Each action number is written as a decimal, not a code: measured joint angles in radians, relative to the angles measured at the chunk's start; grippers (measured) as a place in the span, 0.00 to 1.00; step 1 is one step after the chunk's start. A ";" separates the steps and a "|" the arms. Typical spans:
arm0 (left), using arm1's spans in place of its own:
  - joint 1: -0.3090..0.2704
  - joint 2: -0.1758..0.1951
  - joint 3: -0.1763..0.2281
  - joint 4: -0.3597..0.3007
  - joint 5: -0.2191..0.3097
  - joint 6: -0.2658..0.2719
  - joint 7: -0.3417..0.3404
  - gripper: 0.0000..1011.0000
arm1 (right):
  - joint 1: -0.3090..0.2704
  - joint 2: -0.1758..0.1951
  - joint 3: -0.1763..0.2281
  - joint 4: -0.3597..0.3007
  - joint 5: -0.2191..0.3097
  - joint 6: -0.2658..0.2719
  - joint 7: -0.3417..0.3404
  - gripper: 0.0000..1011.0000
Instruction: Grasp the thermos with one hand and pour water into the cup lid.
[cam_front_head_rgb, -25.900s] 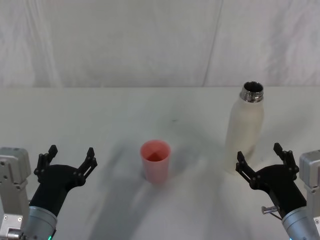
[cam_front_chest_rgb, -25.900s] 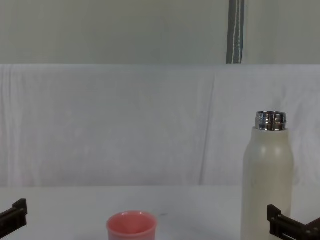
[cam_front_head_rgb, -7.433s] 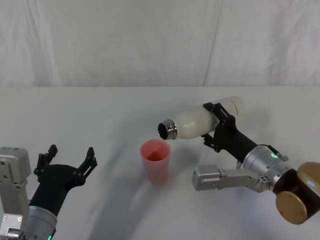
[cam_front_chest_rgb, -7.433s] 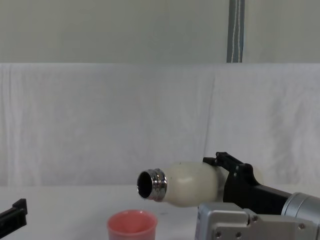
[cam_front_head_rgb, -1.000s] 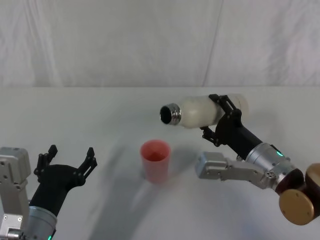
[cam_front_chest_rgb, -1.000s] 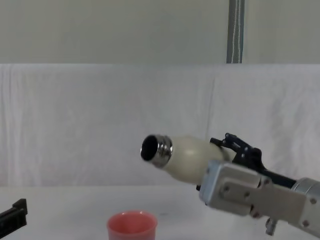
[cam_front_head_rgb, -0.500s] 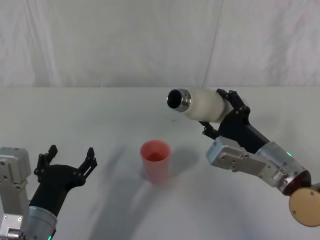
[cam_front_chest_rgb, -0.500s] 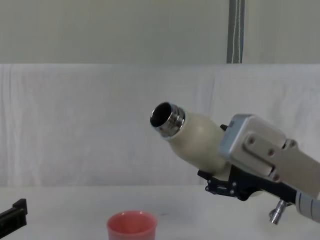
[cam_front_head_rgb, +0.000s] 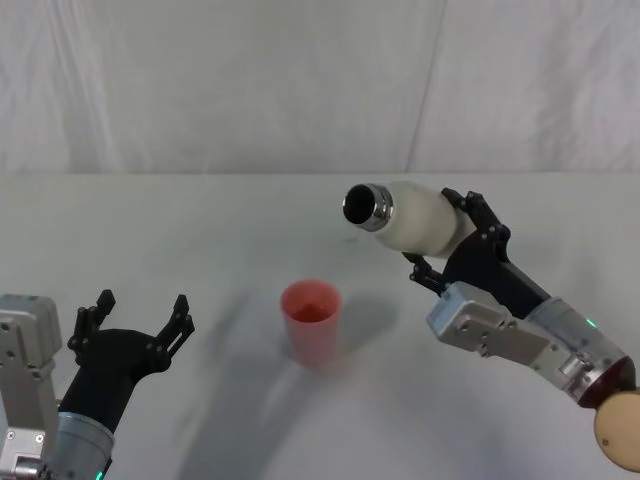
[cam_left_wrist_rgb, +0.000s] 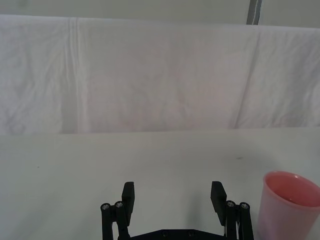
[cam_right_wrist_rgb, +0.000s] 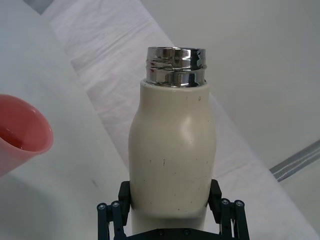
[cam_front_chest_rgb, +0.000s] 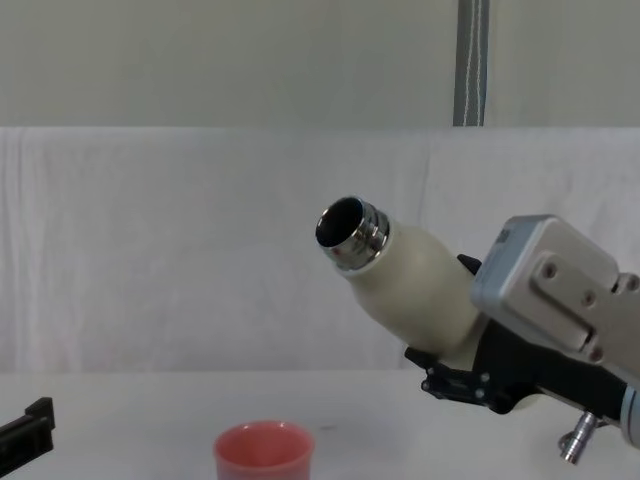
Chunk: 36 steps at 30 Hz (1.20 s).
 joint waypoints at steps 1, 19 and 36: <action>0.000 0.000 0.000 0.000 0.000 0.000 0.000 0.99 | -0.002 0.000 0.003 -0.002 0.005 0.000 0.002 0.94; 0.000 0.000 0.000 0.000 0.000 0.000 0.000 0.99 | -0.074 -0.066 0.139 -0.035 0.314 0.072 0.135 0.94; 0.000 0.000 0.000 0.000 0.000 0.000 0.000 0.99 | -0.129 -0.118 0.229 -0.055 0.521 0.152 0.182 0.94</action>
